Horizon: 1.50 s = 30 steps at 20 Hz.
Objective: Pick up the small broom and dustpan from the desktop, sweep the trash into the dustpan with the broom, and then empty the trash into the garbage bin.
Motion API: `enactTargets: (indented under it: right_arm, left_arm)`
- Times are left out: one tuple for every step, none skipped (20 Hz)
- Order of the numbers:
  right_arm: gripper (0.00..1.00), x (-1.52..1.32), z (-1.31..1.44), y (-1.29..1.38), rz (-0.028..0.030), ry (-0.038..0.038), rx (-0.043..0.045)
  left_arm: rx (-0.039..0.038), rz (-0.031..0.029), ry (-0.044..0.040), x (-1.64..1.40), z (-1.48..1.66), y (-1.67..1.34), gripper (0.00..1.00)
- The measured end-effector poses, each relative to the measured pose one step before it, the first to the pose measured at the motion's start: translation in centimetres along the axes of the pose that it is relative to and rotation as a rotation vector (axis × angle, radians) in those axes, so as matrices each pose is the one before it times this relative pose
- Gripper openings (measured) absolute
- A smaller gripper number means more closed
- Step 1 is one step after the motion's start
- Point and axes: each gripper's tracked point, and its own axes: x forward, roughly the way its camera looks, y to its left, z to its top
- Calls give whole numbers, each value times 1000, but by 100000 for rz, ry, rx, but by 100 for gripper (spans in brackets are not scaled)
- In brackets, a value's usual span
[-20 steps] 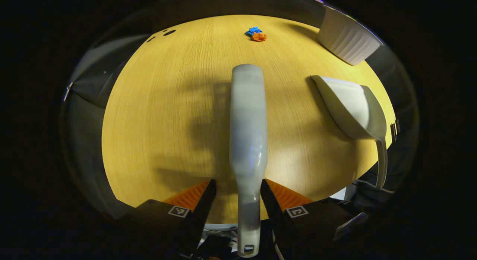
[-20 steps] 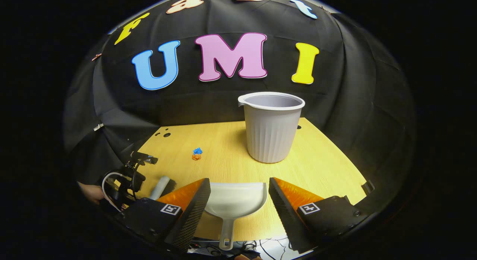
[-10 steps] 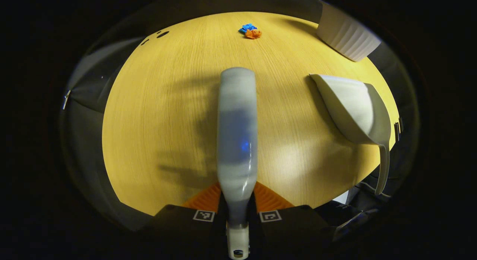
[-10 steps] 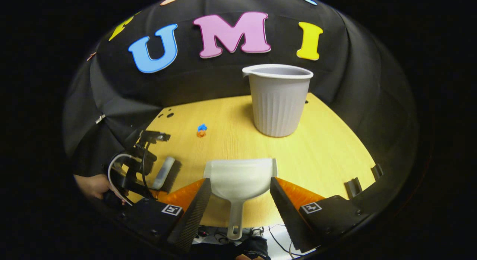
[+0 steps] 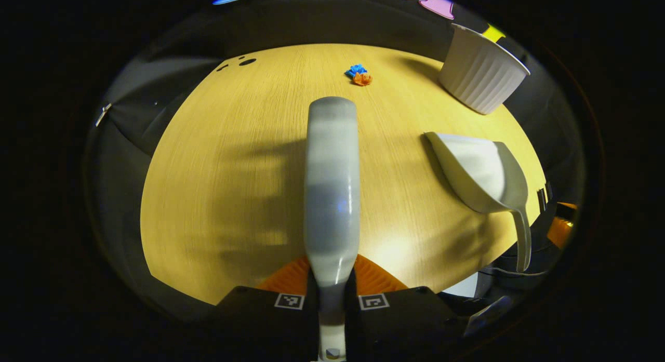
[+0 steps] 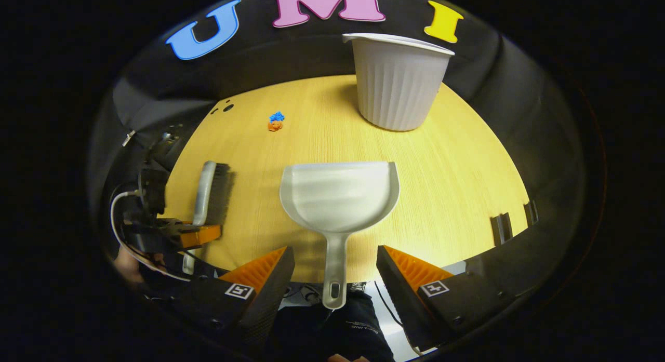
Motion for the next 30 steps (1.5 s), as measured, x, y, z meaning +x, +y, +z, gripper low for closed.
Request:
enactTargets:
  right_arm:
    - [99, 420, -405, -47, -592, 1203, 2124]
    - [99, 561, -225, 17, -550, 1342, 2094]
    - [100, 634, -330, 21, -242, 1420, 1810]
    - [99, 582, -279, 69, -367, 1435, 1229]
    - [99, 799, -428, -245, -1719, 1549, 1052]
    - [99, 793, -412, -269, -1754, 1724, 791]
    - [99, 764, -477, -242, -1737, 1660, 549]
    - [99, 689, -349, -128, -1038, 1945, 367]
    - [99, 720, -257, -13, -1044, 1193, 494]
    - [99, 533, 93, -143, -1172, 196, 458]
    - [99, 651, 84, -78, -1026, -223, 203]
    - [99, 538, 200, -49, -1424, -182, -378]
    - [99, 421, 254, 22, -952, -237, -697]
    - [99, 352, 272, 132, -815, 179, -1081]
    - [99, 293, 268, 339, -258, -121, -692]
    - [99, 322, 300, 548, 923, -384, -737]
    - [99, 603, 276, 393, -91, -56, -1680]
    - [97, 349, -105, -13, -327, 358, -1203]
    - [94, 242, -229, 56, -385, 857, -1182]
    - [88, 356, -268, 130, -28, 775, -1193]
    - [82, 690, -390, -90, -438, 832, -1262]
    - [77, 177, -282, 408, 2530, 362, 118]
    - [75, 309, 355, 8, 375, -1252, 193]
    - [66, -401, 168, -110, 1029, -105, -910]
    - [63, 309, -61, -154, 488, 945, -1887]
    - [54, 35, -186, -223, 910, 2387, -2588]
    - [47, 157, -4, -1, 2104, 1496, -1259]
    - [40, -331, -38, -87, 1503, 1096, -508]
    - [39, 14, 24, 27, 1831, 1295, -1097]
    - [38, -23, -63, 113, 2009, 622, -1894]
  left_arm:
    - [86, -642, -1504, -582, 166, 57, 24]
    - [322, -453, -1532, -595, 181, 89, 24]
    - [665, -559, -1336, -540, 191, 81, 24]
    - [932, -328, -1237, -551, 121, 121, 24]
    - [1126, -232, -1211, -570, 252, 191, 23]
    - [1237, -375, -1347, -598, 319, 154, 23]
    - [1230, -253, -1405, -530, 363, 108, 24]
    - [1692, 487, -1614, -354, 384, 245, 24]
    - [2255, 551, -1556, -358, 331, 177, 24]
    - [2157, 258, -1278, -355, 141, 36, 24]
    - [1201, -670, -1008, -220, 138, -133, 23]
    - [-310, -1678, -476, -248, -46, -383, 24]
    - [-1444, -2220, 371, -16, -156, -452, 23]
    - [-1528, -1693, 571, 68, -371, -264, 23]
    - [-741, -701, -135, 1, -178, 4, 23]
    - [-7, 288, -282, 196, -26, 241, 22]
    - [-304, 818, -53, 230, -132, 390, 24]
    - [-1592, 288, 79, 88, -15, 174, 24]
    - [-2608, -88, 658, 116, -19, 180, 24]
    - [-4768, -1170, 497, 29, 124, -86, 23]
    - [-1980, -71, 216, 104, 105, 242, 24]
    - [-127, 1049, -48, 52, 299, 549, 24]
    - [641, 1925, -400, 240, 365, 739, 24]
    - [313, 1951, -196, 281, 500, 673, 23]
    - [-568, 1524, -43, 284, 399, 418, 23]
    - [-1086, 1498, 368, 345, 469, 396, 24]
    - [-648, 1088, 251, 430, 468, 268, 23]
    - [-89, 970, 166, 290, 384, 255, 24]
    - [669, 969, 556, 321, 346, 290, 24]
    - [1263, 1140, 767, 388, 428, 322, 23]
